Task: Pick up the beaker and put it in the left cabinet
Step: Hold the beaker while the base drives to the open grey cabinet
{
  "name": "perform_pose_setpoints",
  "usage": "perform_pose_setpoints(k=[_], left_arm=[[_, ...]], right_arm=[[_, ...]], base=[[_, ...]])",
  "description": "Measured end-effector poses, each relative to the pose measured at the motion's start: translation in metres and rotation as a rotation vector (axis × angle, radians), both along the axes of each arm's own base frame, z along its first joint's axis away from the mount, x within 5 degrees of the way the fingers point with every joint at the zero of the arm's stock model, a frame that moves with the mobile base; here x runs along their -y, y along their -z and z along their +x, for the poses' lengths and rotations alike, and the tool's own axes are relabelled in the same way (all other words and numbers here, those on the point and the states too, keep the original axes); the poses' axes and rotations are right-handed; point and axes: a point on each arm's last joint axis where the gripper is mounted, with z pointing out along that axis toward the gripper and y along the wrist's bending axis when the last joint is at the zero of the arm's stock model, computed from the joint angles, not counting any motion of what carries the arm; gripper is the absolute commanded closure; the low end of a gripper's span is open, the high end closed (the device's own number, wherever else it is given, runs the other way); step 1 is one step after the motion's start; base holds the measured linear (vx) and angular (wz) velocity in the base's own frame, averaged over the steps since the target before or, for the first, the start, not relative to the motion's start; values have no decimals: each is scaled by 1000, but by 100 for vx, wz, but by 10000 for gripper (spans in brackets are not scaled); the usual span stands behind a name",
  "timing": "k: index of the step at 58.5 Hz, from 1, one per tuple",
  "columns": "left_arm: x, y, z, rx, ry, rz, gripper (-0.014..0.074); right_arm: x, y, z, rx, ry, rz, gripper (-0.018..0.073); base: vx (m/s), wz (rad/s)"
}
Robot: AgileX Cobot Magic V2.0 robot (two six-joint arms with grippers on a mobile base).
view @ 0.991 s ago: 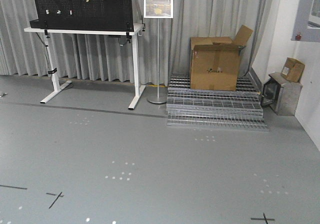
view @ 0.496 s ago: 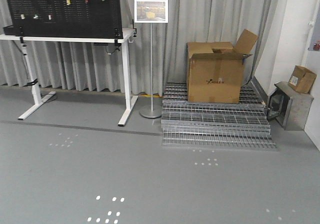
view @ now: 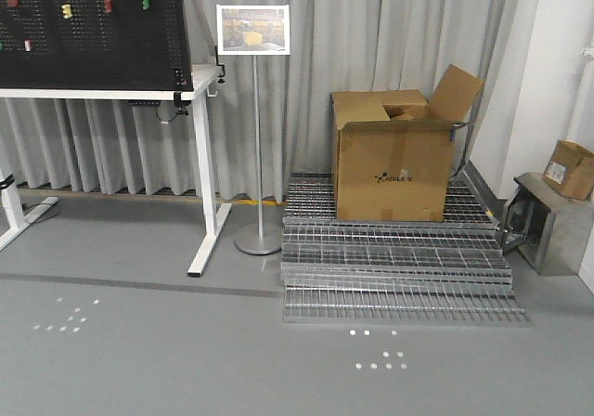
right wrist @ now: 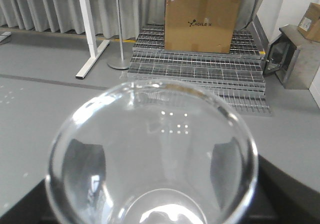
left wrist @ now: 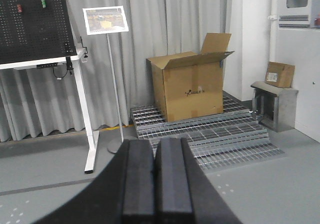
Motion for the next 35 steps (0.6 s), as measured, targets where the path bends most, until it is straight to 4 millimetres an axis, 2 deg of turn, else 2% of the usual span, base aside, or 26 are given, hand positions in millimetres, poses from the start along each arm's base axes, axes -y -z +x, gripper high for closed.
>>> perform_pose_setpoints(k=[35], left_arm=[[0,0,0,0,0,0,595]], right_arm=[[0,0,0,0,0,0,565]], base=[[61,-13]])
